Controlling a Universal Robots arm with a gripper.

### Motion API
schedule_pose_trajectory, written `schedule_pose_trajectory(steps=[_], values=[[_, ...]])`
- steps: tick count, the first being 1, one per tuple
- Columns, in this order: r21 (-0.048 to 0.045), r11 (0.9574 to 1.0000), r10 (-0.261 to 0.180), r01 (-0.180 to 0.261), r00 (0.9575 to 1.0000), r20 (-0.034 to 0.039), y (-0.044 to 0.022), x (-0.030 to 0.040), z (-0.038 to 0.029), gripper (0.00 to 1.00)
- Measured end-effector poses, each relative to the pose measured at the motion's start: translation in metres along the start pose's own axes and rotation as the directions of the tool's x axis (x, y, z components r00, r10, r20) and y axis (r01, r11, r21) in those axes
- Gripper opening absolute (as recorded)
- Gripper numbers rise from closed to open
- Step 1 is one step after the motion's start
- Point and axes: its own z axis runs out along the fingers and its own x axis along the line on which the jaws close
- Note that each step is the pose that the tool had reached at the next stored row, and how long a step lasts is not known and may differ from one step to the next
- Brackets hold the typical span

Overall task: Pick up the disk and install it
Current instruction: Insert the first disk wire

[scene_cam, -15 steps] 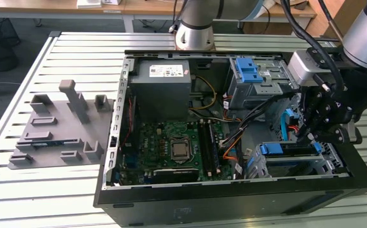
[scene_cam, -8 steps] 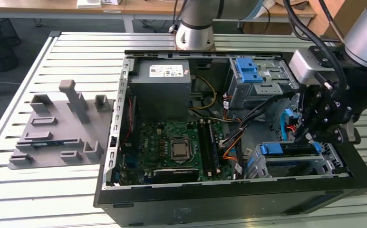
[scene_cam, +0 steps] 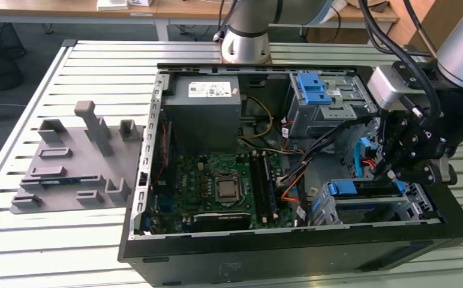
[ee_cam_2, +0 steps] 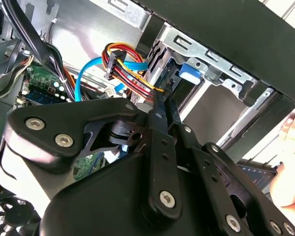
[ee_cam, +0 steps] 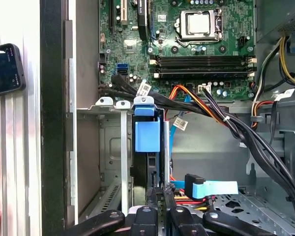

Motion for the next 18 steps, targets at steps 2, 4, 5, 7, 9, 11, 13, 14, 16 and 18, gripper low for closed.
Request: schedule_pose_trajectory(steps=[2, 4, 5, 7, 9, 11, 13, 14, 16, 18], values=[[-0.0013, 1.0, 0.0, 0.0, 1.0, 0.0001, -0.0001, 0.0001, 0.0006, 0.16], [-0.0028, 1.0, 0.0, 0.0, 1.0, 0.0001, -0.0003, 0.0005, 0.0009, 0.16], [-0.0037, 1.0, 0.0, 0.0, 1.0, 0.0001, -0.0008, 0.0007, 0.0011, 0.16], [-0.0058, 1.0, 0.0, 0.0, 1.0, 0.0002, -0.0018, 0.0009, 0.0015, 0.16], [-0.008, 1.0, 0.0, 0.0, 1.0, -0.0001, -0.0024, 0.001, 0.0016, 0.16], [-0.0104, 0.9999, 0.0, 0.0, 1.0, -0.0003, -0.0029, 0.0011, 0.0019, 0.16], [-0.0131, 0.9999, 0.0, 0.0, 1.0, -0.0004, -0.0036, 0.0011, 0.002, 0.16], [-0.0161, 0.9999, 0.0, 0.0, 1.0, -0.0005, -0.0044, 0.0014, 0.0022, 0.16], [-0.0165, 0.9999, 0.0, 0.0, 1.0, -0.0003, -0.0044, 0.0014, 0.002, 0.16], [-0.0166, 0.9999, 0.0, 0.0, 1.0, 0.0003, -0.0044, 0.0015, 0.0011, 0.16]])
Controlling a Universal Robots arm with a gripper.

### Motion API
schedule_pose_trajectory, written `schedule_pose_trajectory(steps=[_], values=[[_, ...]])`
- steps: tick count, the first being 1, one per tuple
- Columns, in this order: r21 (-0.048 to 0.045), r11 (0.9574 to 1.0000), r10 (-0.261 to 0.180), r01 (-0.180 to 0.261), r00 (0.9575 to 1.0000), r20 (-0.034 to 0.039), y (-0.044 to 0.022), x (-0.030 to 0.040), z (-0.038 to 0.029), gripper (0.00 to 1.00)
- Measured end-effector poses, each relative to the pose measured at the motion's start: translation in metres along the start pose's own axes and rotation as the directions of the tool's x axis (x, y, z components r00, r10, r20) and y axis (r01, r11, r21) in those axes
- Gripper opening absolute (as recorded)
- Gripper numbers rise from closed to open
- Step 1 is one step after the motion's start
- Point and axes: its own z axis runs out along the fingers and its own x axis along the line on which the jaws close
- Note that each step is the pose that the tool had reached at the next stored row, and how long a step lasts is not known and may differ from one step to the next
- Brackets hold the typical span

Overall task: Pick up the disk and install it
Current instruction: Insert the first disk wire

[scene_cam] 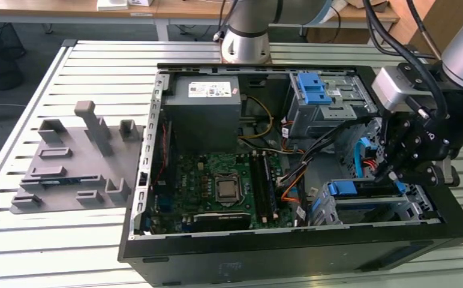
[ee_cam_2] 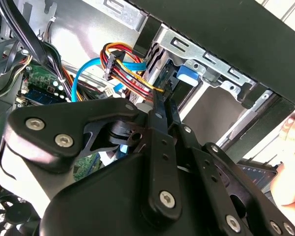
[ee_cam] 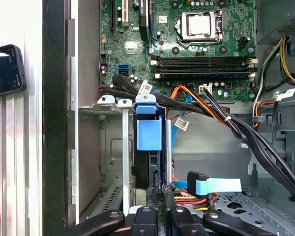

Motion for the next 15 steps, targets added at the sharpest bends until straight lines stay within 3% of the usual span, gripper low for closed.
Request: schedule_pose_trajectory(steps=[10, 15], values=[[-0.0001, 1.0, 0.0, 0.0, 1.0, 0.0019, -0.0003, 0.0009, 0.0005, 0.16], [-0.0005, 1.0, 0.0, 0.0, 0.9999, 0.0118, -0.0006, 0.001, 0.0013, 0.16]])
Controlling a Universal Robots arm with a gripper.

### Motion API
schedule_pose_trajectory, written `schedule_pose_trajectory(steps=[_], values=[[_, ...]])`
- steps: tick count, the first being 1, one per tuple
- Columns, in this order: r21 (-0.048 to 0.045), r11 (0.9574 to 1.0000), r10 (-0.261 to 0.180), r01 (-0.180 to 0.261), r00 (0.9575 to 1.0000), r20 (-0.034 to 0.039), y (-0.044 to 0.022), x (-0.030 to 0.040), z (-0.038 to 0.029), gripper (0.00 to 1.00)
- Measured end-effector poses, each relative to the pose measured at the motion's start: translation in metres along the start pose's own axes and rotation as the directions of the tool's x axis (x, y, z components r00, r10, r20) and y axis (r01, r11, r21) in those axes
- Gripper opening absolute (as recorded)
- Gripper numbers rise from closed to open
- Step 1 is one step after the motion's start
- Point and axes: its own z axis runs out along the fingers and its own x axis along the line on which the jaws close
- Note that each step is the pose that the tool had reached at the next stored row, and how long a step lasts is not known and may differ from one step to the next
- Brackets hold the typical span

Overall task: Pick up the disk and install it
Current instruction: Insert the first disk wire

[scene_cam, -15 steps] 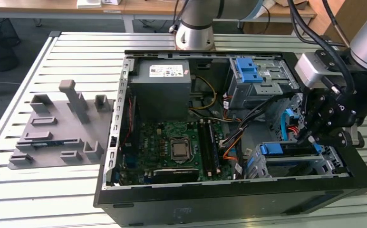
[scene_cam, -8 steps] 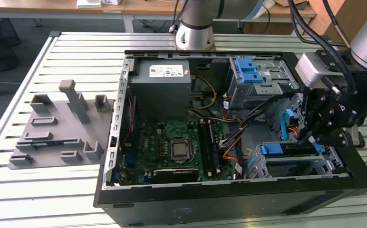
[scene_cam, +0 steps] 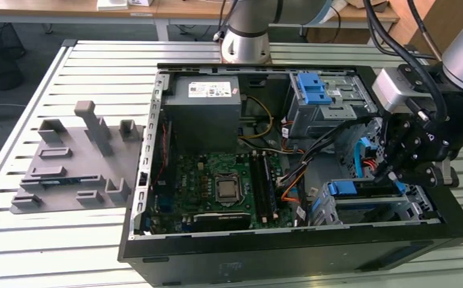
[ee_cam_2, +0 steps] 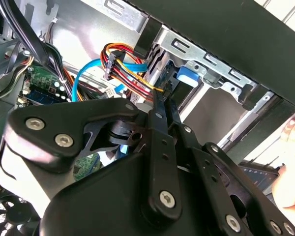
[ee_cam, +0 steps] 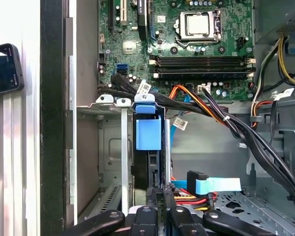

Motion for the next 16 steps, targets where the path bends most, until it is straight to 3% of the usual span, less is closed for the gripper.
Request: schedule_pose_trajectory(steps=[4, 16], values=[[-0.0001, 1.0, 0.0, 0.0, 1.0, 0.0033, -0.0005, -0.0001, 0.0003, 0.16], [-0.0001, 1.0, 0.001, -0.001, 1.0, 0.0031, -0.0009, 0.0002, -0.0004, 0.16]])
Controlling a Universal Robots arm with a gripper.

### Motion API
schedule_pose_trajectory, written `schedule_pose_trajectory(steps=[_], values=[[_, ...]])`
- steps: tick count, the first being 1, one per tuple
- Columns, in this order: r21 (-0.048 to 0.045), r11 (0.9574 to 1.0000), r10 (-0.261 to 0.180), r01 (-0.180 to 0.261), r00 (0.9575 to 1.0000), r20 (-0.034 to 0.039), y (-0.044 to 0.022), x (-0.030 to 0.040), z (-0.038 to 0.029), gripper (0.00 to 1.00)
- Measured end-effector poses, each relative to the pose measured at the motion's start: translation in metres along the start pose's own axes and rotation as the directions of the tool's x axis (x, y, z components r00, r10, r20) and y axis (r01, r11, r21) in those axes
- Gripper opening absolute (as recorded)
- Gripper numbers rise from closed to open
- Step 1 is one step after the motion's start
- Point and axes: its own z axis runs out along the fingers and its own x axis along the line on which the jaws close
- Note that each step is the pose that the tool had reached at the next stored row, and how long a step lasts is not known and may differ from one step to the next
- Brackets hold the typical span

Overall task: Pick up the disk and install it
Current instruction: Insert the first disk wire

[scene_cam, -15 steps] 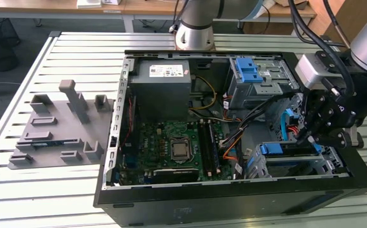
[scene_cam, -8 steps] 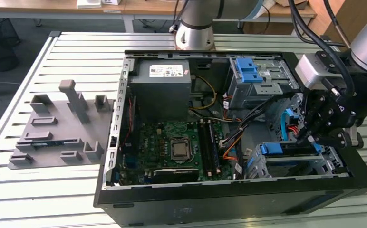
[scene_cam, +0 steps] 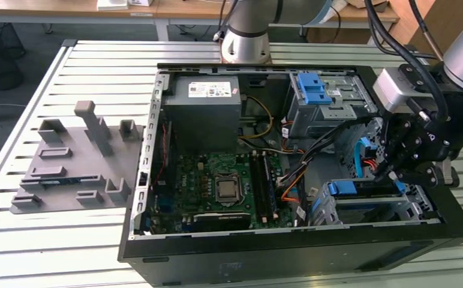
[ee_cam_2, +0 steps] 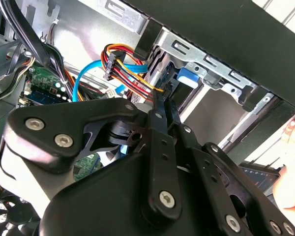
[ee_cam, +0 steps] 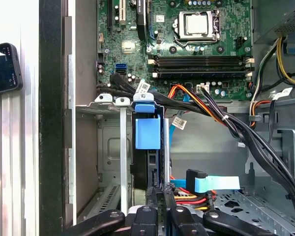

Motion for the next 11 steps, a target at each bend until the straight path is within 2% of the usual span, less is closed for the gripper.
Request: schedule_pose_trajectory(steps=[11], values=[[-0.0001, 1.0, 0.001, -0.001, 1.0, 0.0008, -0.0001, 0.0022, 0.0006, 0.16]])
